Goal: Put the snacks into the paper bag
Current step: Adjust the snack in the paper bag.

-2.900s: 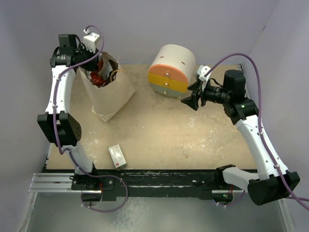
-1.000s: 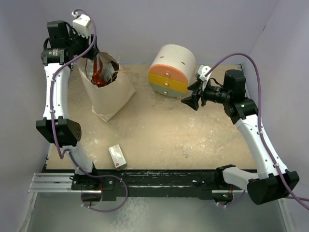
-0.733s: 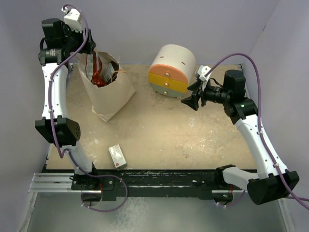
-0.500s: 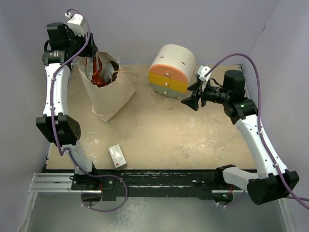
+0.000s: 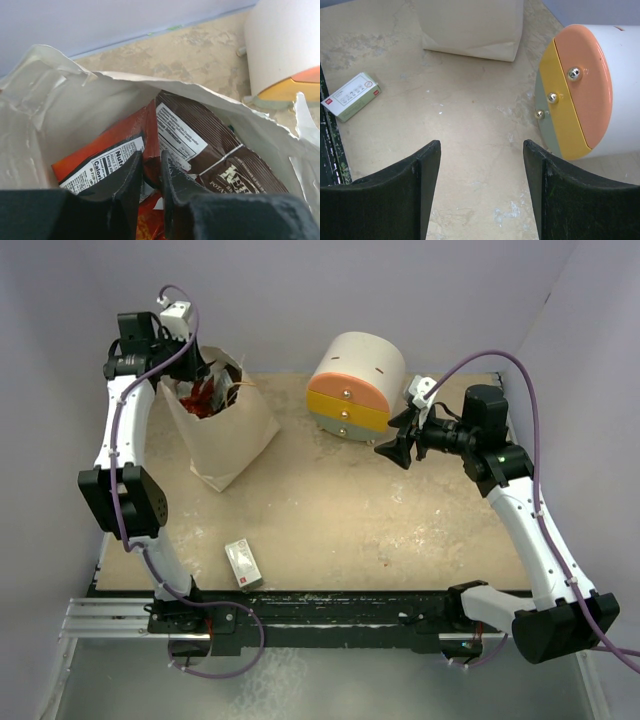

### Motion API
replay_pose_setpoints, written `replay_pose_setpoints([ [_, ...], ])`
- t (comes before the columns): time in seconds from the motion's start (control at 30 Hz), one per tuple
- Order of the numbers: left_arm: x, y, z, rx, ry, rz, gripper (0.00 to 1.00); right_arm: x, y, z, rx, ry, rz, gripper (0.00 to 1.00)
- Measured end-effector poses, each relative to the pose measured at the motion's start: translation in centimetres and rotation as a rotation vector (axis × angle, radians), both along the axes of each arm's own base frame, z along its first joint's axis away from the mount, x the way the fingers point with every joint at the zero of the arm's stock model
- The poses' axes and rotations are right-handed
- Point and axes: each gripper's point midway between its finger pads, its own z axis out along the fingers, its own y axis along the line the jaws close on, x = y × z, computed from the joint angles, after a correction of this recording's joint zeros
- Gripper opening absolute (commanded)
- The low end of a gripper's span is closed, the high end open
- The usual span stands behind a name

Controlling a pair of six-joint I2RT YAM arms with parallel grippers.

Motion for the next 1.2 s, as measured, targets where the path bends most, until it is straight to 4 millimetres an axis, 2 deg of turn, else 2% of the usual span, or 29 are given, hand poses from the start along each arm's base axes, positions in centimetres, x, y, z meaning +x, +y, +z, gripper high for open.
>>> replay_pose_setpoints([
  [0.13,-0.9,-1.0,-0.7,-0.016,0.032,-0.066,0.19,0.0,0.0,0.0,0.000,0.000,0.000,0.69],
  [0.27,-2.2,-2.4,-2.0,-0.029,0.079,-0.145,0.21,0.0,0.0,0.0,0.001,0.000,0.001,0.69],
  [0.53,-4.9,-6.5,-5.3,0.036,0.191,-0.290,0.34,0.0,0.0,0.1,0.002,-0.003,0.002,0.70],
  [0.7,-5.9,-7.0,-6.1,0.060,0.221,-0.328,0.49,0.1,0.0,0.1,0.002,-0.005,0.000,0.70],
  [0.8,-6.1,-6.9,-6.1,0.069,0.217,-0.343,0.58,0.1,-0.1,0.1,0.003,-0.004,-0.001,0.70],
  [0.97,-6.4,-6.9,-4.8,0.090,0.186,-0.360,0.66,0.1,-0.1,0.1,0.004,-0.003,-0.004,0.70],
  [1.2,-6.2,-6.0,-0.4,0.168,0.050,-0.332,0.78,0.1,-0.2,-0.1,0.003,0.003,-0.006,0.70],
])
